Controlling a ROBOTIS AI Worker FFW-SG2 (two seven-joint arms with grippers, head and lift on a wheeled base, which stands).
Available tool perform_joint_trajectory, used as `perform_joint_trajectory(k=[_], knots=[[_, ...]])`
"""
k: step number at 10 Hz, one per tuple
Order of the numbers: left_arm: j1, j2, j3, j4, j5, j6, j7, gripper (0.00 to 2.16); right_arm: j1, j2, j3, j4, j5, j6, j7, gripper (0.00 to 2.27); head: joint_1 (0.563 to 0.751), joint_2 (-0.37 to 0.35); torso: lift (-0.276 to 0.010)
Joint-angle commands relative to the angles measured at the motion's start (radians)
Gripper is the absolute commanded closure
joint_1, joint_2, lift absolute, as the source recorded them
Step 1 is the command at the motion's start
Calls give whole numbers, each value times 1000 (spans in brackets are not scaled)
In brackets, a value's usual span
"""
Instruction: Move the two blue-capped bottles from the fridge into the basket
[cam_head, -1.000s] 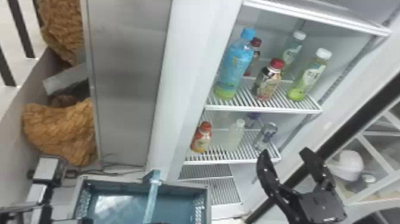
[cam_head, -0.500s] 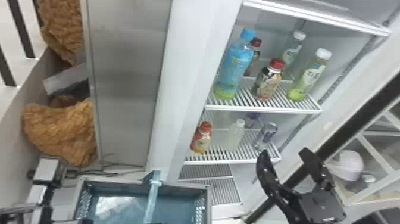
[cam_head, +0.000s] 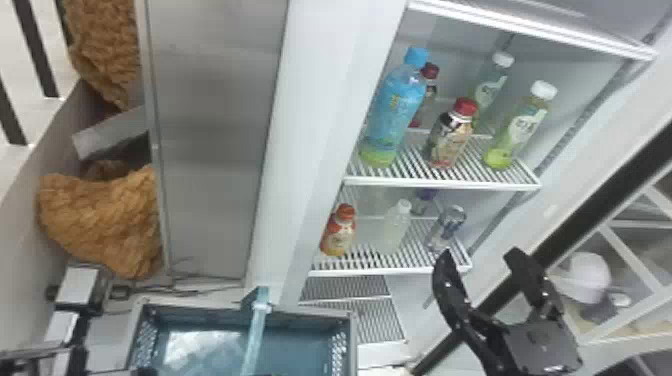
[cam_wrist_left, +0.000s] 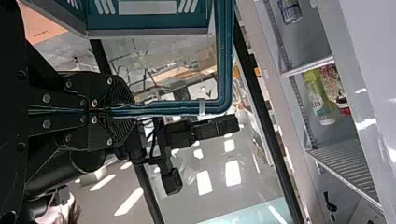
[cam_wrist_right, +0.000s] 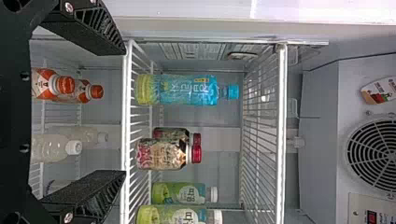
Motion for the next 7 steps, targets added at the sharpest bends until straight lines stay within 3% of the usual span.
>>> perform_joint_trajectory(k=[1, 7], knots=[[1, 0, 0, 0, 0, 1, 0, 1207, -3, 0, 0, 1, 0, 0, 0, 88, 695, -350, -76], [1, 2, -6, 0, -4, 1, 0, 1207, -120, 0, 20, 16, 26, 37, 0, 90, 695, -350, -76]])
